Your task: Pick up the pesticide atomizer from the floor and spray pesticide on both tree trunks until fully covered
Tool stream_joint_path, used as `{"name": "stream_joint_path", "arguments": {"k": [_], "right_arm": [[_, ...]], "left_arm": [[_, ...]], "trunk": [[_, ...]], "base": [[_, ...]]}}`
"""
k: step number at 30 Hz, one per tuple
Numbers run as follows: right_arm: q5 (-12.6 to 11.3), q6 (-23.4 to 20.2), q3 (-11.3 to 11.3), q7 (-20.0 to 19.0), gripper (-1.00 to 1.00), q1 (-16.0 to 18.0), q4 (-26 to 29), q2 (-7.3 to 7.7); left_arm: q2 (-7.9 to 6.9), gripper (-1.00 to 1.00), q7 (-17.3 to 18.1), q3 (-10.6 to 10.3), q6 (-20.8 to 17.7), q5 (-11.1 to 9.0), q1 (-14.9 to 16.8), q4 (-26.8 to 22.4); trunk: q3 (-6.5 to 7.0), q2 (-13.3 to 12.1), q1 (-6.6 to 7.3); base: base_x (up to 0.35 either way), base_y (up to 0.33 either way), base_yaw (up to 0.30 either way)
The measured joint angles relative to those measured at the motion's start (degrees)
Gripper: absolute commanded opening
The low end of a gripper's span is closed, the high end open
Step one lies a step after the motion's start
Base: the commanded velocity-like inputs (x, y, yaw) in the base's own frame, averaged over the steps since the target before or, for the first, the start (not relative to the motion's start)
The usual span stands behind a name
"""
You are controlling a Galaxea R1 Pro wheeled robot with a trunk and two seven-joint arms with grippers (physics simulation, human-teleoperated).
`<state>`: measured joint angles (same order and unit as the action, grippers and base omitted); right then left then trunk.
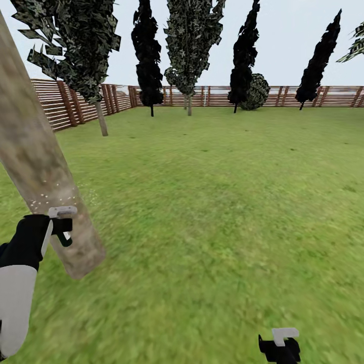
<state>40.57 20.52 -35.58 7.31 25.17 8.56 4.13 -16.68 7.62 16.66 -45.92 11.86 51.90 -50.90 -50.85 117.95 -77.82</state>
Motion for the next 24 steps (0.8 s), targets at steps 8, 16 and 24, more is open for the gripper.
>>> {"name": "stream_joint_path", "arguments": {"k": [8,16,24], "right_arm": [[0.03,-0.01,0.01,0.01,1.0,0.01,-0.01,0.0],[0.05,-0.01,0.01,0.06,1.0,0.01,-0.02,-0.01],[0.04,0.02,0.02,0.12,1.0,0.01,-0.01,-0.01]], "left_arm": [[0.03,-1.0,0.0,0.0,0.0,0.02,-0.29,0.14],[-0.17,-1.0,0.51,2.62,1.49,0.26,-8.65,1.35],[-0.19,-1.0,-0.3,7.46,16.1,0.22,-9.44,10.93]], "trunk": [[0.0,0.0,-0.02],[-0.01,0.0,-0.02],[0.0,0.0,0.0]], "base": [[0.131,-0.242,0.206],[0.044,-0.271,0.275],[0.234,-0.218,0.275]]}}
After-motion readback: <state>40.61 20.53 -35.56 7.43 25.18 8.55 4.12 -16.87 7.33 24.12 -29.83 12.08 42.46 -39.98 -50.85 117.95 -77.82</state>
